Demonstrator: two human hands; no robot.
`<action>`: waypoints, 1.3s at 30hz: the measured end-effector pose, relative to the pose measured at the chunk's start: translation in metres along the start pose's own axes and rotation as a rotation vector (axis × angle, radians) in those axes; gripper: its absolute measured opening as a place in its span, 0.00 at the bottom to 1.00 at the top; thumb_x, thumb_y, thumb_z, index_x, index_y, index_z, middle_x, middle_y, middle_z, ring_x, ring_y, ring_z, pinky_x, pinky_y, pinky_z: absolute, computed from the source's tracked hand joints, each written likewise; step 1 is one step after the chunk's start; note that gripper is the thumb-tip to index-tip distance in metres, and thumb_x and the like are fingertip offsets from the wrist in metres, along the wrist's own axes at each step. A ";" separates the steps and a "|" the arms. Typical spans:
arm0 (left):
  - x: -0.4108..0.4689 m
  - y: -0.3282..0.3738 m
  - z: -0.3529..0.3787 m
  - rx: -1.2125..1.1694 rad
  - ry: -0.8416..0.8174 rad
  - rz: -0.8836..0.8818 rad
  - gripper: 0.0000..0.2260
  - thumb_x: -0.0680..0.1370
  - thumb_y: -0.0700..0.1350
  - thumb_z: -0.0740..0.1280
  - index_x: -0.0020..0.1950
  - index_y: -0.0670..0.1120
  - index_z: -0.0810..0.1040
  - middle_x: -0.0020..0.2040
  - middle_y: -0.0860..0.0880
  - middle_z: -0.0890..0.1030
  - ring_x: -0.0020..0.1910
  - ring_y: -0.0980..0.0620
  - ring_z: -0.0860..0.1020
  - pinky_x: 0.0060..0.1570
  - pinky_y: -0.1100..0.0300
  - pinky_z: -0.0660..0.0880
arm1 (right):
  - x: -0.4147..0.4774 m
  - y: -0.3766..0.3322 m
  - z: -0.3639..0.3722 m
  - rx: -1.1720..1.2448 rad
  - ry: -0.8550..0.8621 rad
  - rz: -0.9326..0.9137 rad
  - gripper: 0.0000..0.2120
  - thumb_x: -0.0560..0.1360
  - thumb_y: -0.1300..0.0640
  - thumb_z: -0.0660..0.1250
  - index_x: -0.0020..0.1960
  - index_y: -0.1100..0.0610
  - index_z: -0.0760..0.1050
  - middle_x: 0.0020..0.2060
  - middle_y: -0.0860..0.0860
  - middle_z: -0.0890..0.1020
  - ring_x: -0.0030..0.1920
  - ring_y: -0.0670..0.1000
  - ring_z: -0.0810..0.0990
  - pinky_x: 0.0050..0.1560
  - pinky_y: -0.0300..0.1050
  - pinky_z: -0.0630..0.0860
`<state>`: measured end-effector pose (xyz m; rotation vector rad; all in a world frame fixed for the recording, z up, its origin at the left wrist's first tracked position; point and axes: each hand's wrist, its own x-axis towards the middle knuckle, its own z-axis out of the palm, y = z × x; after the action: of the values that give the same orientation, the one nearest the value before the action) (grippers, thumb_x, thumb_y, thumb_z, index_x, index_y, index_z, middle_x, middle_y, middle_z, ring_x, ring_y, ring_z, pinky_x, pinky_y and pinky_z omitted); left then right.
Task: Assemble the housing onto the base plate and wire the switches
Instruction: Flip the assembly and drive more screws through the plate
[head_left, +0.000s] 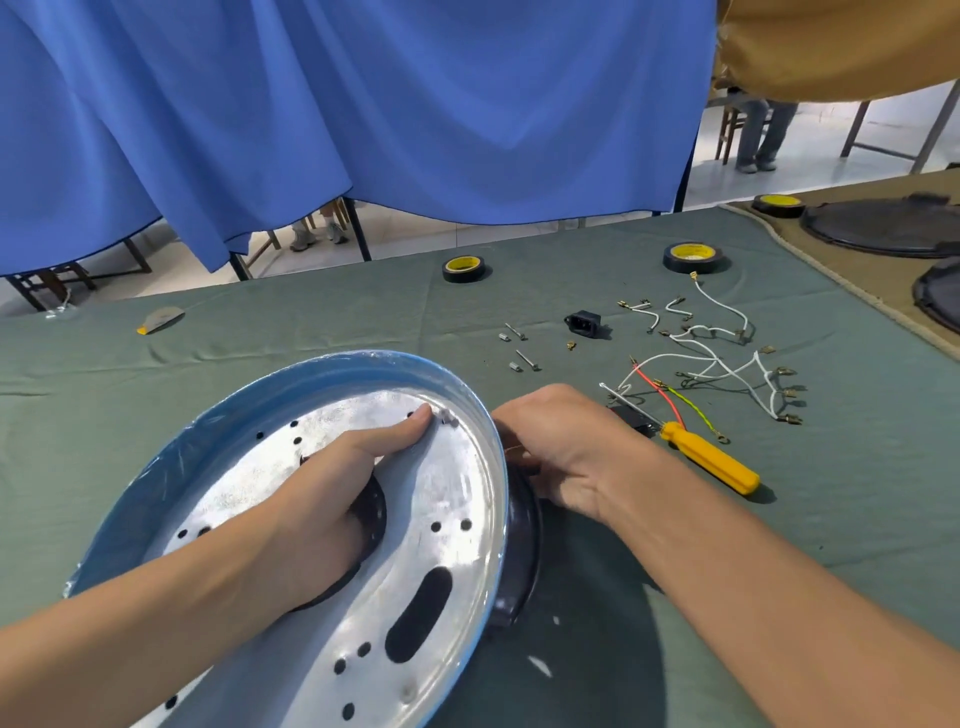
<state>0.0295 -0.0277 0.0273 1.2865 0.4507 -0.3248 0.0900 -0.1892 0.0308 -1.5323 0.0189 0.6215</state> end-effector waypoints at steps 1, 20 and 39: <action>-0.001 0.000 0.002 0.033 -0.006 -0.025 0.16 0.68 0.54 0.74 0.51 0.47 0.87 0.56 0.48 0.85 0.56 0.50 0.83 0.59 0.53 0.75 | -0.003 -0.004 -0.003 -0.032 -0.022 -0.022 0.09 0.78 0.60 0.66 0.40 0.62 0.78 0.31 0.53 0.80 0.24 0.48 0.77 0.28 0.38 0.74; 0.005 0.021 0.009 0.422 -0.168 -0.145 0.07 0.72 0.51 0.74 0.41 0.48 0.87 0.44 0.49 0.85 0.41 0.52 0.82 0.47 0.60 0.77 | -0.038 -0.013 -0.052 -0.841 0.207 -0.379 0.17 0.73 0.38 0.65 0.44 0.51 0.81 0.38 0.48 0.84 0.44 0.52 0.82 0.46 0.50 0.79; 0.004 0.019 0.009 0.435 -0.096 -0.163 0.14 0.73 0.52 0.74 0.29 0.47 0.85 0.31 0.50 0.82 0.28 0.54 0.80 0.29 0.65 0.75 | -0.059 -0.007 -0.099 -1.066 0.691 -0.609 0.08 0.72 0.53 0.73 0.50 0.52 0.80 0.43 0.49 0.83 0.44 0.54 0.79 0.45 0.44 0.71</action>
<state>0.0437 -0.0319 0.0432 1.6515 0.4170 -0.6446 0.0790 -0.3024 0.0531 -2.5551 -0.2841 -0.5192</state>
